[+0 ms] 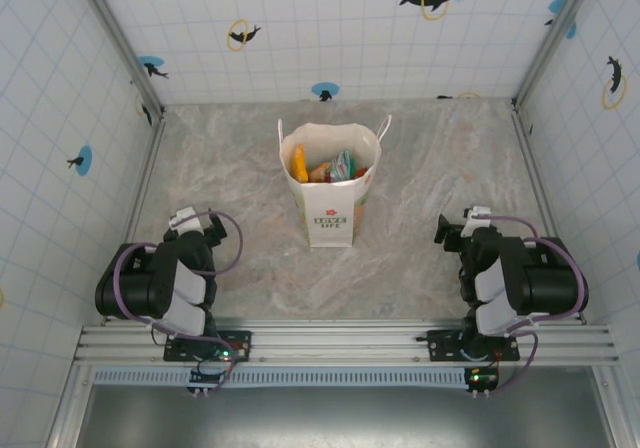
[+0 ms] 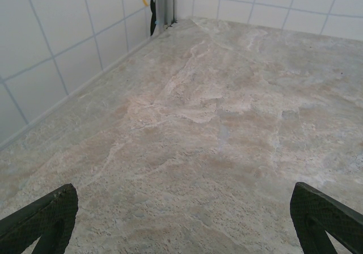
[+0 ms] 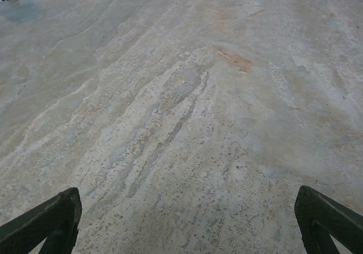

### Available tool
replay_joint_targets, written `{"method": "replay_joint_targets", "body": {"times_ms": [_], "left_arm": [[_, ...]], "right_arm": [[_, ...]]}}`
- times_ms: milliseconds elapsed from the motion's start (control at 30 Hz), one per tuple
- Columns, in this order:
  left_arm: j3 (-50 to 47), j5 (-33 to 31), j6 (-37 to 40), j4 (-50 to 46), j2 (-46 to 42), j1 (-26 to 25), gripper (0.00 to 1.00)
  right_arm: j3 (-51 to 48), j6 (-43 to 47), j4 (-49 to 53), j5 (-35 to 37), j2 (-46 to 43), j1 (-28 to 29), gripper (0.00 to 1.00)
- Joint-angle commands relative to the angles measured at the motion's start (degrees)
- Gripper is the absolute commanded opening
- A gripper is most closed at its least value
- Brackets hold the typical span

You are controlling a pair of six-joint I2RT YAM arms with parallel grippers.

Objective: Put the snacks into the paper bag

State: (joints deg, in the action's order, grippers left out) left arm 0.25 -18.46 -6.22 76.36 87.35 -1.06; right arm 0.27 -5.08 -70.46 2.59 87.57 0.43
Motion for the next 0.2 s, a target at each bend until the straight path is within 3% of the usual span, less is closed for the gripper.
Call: {"method": "replay_joint_targets", "body": {"times_ms": [0, 167], "left_arm": [[-1.3, 2.1, 0.1, 0.1, 0.0, 0.3, 0.98], [-1.5, 2.0, 0.1, 0.2, -0.3, 0.3, 0.98]], "right_arm": [[-0.1, 0.6, -1.3, 0.6, -0.4, 0.2, 0.99], [-0.2, 0.3, -1.6, -0.2, -0.4, -0.2, 0.99]]}}
